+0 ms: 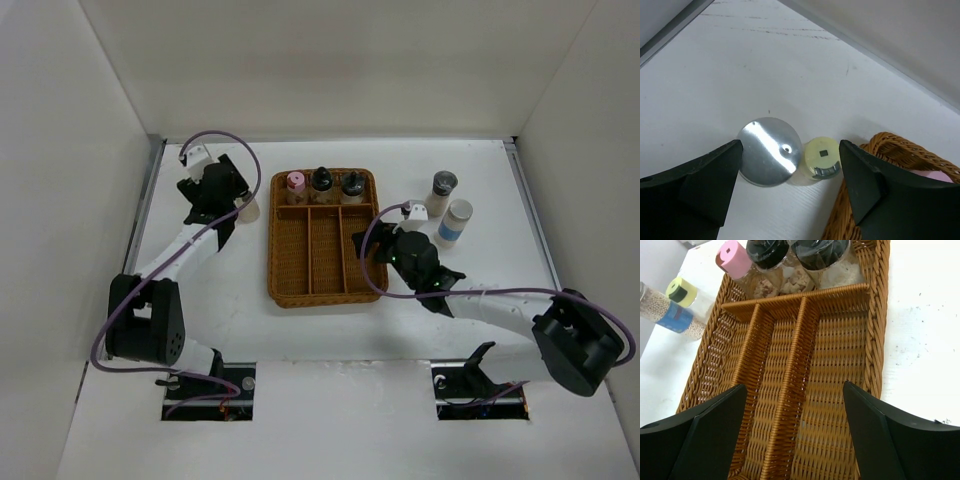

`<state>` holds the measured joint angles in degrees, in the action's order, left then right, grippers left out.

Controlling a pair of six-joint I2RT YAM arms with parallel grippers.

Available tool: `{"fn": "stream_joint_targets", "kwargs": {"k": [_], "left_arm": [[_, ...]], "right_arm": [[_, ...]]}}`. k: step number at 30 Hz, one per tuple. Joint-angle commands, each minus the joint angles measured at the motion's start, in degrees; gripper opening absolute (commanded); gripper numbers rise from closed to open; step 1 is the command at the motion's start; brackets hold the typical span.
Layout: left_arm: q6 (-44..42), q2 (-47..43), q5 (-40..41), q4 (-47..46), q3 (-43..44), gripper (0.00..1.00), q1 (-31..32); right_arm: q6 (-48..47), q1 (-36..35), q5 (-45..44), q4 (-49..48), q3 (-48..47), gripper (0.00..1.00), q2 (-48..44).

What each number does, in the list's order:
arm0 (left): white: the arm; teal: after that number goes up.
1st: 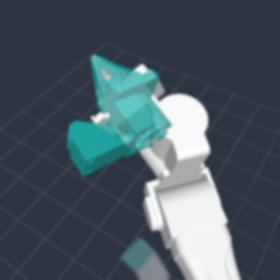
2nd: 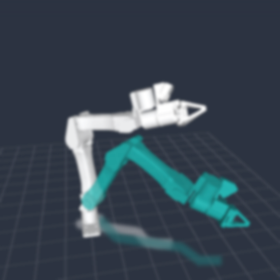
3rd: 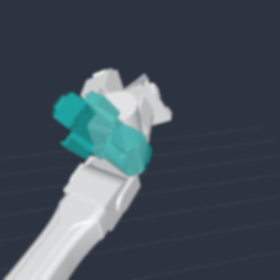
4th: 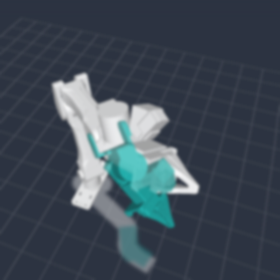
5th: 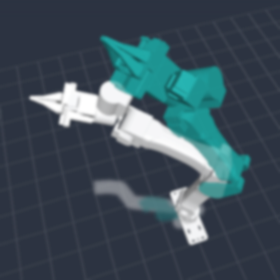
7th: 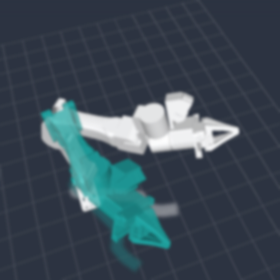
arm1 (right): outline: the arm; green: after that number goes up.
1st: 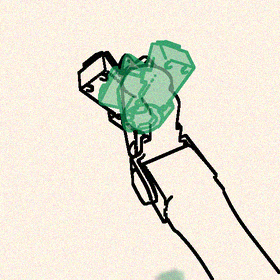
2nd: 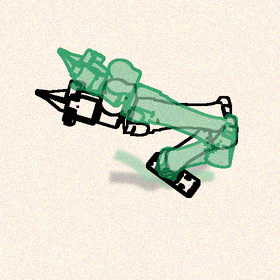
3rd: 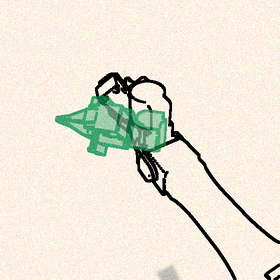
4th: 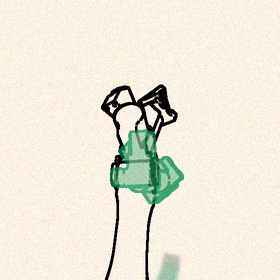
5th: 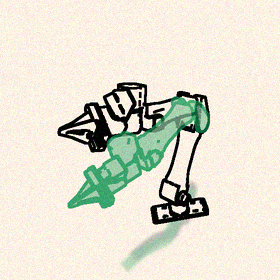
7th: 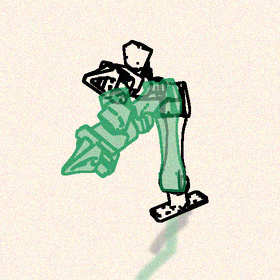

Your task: Organize the condiment bottles

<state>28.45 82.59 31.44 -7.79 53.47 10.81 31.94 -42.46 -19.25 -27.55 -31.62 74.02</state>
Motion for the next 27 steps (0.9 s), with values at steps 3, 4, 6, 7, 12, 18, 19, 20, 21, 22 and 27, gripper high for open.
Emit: {"fn": "stream_joint_targets", "kwargs": {"k": [3,4,6,7,12,18,19,20,21,22,27], "left_arm": [[-1.6,1.2,-0.8,2.7,3.0,0.77,-0.9],[-1.6,1.2,-0.2,2.6,2.8,0.77,-0.9],[-1.6,1.7,-0.1,2.6,2.8,0.77,-0.9],[-1.7,2.5,-0.3,2.7,3.1,0.77,-0.9],[-1.9,4.0,0.2,3.2,3.9,0.75,-0.9],[-1.4,-0.6,6.2,2.3,-0.1,0.74,-1.2],[-1.7,-1.1,6.3,1.7,-0.6,0.75,-0.9],[-1.8,-1.3,6.1,1.6,-0.7,0.76,-0.6],[-1.8,-1.3,5.8,1.5,-0.8,0.77,-0.5],[-1.8,-1.3,5.6,1.5,-0.8,0.78,-0.4],[-2.2,1.7,2.9,2.0,0.5,0.78,-0.7]], "right_arm": [[0.0,-0.5,0.8,-3.1,-1.4,0.85,1.1],[-0.3,-0.5,0.8,-3.1,-1.4,0.85,1.1],[-0.3,-0.5,0.8,-3.5,-1.3,0.86,1.4],[-0.1,-0.5,0.8,-3.4,-1.4,0.86,1.7],[-0.7,-0.6,0.6,-2.9,-1.7,0.86,1.7],[-1.0,-0.6,0.3,-2.7,-1.6,0.87,1.4],[-1.0,-0.6,0.4,-2.3,-2.0,0.87,1.8],[-1.0,-0.6,0.7,-2.2,-2.2,0.87,2.3],[-1.0,-0.7,0.8,-1.8,-2.5,0.87,2.4],[-1.2,-1.1,0.8,-1.6,-2.7,0.87,2.4],[-1.5,-1.6,0.7,-1.4,-3.1,0.88,3.0]]}}
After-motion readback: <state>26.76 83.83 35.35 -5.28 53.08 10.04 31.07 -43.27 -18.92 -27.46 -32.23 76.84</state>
